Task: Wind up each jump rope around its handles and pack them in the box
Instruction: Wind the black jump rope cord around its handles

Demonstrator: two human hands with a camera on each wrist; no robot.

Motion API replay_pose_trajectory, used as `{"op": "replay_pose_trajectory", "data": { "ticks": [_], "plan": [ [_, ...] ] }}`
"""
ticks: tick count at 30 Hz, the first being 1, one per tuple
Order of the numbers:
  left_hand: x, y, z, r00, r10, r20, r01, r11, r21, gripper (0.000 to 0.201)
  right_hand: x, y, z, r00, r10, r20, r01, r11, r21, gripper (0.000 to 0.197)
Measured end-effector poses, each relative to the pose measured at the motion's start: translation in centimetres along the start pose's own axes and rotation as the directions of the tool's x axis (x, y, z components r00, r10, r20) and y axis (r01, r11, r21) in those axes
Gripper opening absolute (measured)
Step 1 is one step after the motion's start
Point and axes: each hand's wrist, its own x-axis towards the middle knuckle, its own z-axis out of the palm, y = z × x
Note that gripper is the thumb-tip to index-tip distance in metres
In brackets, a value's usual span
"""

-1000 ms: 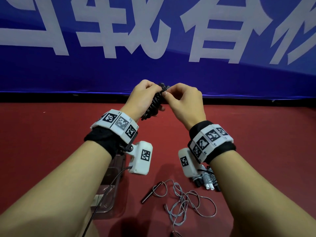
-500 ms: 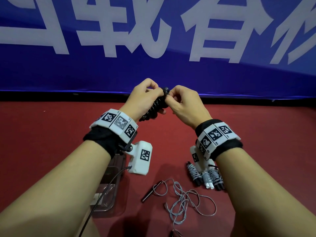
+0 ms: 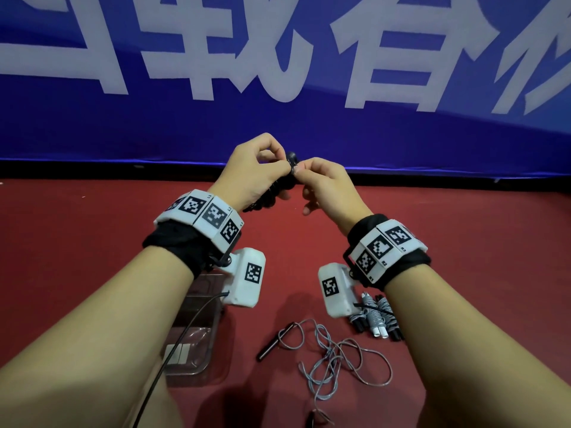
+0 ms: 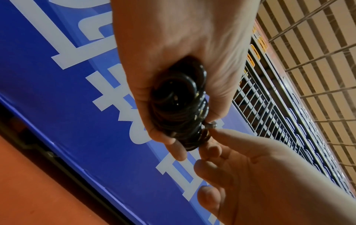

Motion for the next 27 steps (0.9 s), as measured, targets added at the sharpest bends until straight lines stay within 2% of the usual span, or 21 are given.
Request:
{"op": "replay_pose_trajectory", "data": {
  "ticks": [5, 12, 15, 20, 23, 27],
  "plan": [
    [-0.1, -0.1, 0.0, 1.0, -0.003, -0.014, 0.003, 1.0, 0.01, 0.011, -0.1, -0.2, -0.5, 0.999, 0.038, 0.031, -0.04, 0.998, 0.048, 0.013],
    [-0.4, 0.6, 0.2, 0.998, 0.03, -0.057, -0.03, 0.999, -0.012, 0.008, 0.1, -0.5, -1.1, 0.997, -0.064, 0.03, 0.065, 0.998, -0.015, 0.016],
    [-0.5, 0.8, 0.5, 0.997, 0.05, -0.067, -0.05, 0.999, 0.006, 0.004, 0.3, -0.4, -1.2, 0.997, -0.071, 0.005, 0.071, 0.997, -0.032, 0.013],
    [-0.6, 0.6, 0.5, 0.997, 0.053, -0.049, -0.053, 0.999, 0.006, 0.005, 0.5, -0.1, -1.7, 0.996, -0.078, 0.041, 0.079, 0.997, -0.023, 0.013],
    [-0.5, 0.6, 0.5, 0.997, 0.064, -0.032, -0.065, 0.998, -0.007, 0.004, 0.7, -0.2, -1.6, 0.993, -0.118, 0.004, 0.118, 0.992, -0.039, 0.013],
    [-0.3, 0.2, 0.9, 0.998, 0.067, 0.012, -0.067, 0.998, 0.0, 0.013, 0.9, 0.4, -0.8, 0.984, -0.112, -0.137, 0.096, 0.988, -0.119, 0.011]
  ]
}}
